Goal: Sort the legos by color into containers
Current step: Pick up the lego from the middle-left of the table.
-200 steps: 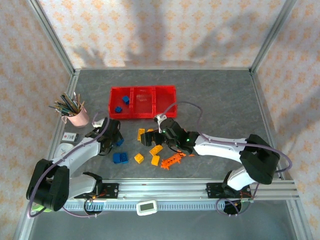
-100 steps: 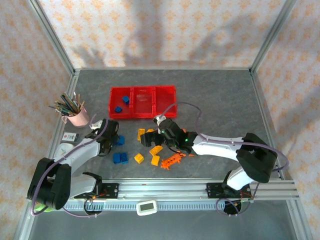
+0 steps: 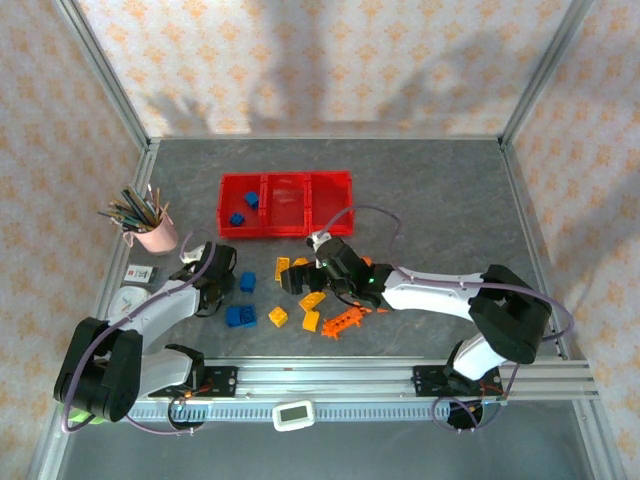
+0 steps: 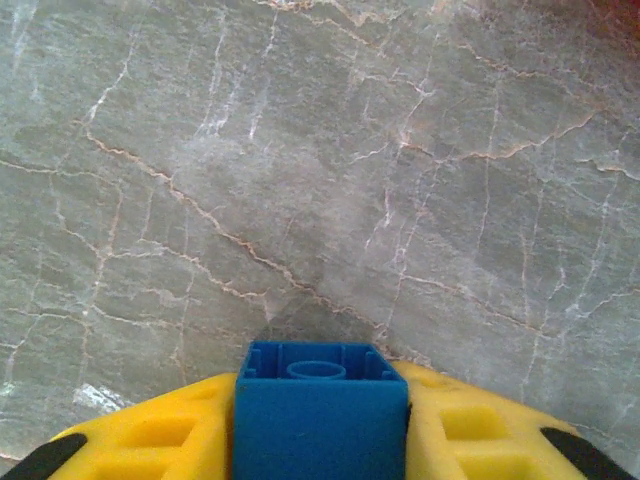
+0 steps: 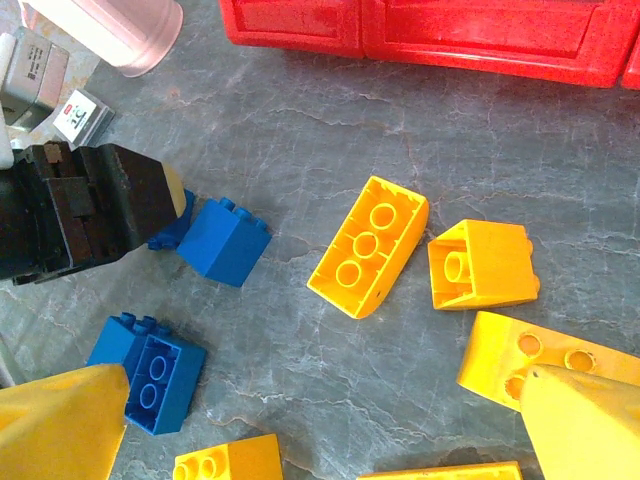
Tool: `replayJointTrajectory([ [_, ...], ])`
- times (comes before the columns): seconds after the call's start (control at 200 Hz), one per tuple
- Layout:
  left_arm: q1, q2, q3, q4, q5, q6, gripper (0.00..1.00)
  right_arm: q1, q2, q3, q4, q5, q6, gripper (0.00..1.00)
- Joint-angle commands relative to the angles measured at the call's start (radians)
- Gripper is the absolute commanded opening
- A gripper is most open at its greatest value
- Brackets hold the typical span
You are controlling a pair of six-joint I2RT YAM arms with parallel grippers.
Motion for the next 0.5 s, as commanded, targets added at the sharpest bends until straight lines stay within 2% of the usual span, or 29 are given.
replayJointTrajectory([
  [0.0, 0.009, -0.02, 0.009, -0.009, -0.015, 0.003, 0.34, 0.007, -0.013, 0.018, 0.021, 0.009, 0.008, 1.0],
  [0.29, 0.009, -0.09, 0.14, -0.064, -0.012, 0.063, 0.32, -0.016, -0.045, 0.083, -0.023, 0.017, 0.009, 1.0],
  [0.39, 0.009, -0.068, 0.214, -0.043, 0.0, 0.107, 0.32, -0.051, -0.061, 0.09, -0.026, 0.04, 0.025, 1.0],
  [0.495, 0.008, 0.004, 0.318, -0.025, -0.035, 0.144, 0.32, -0.086, -0.071, 0.082, 0.008, 0.03, 0.032, 1.0],
])
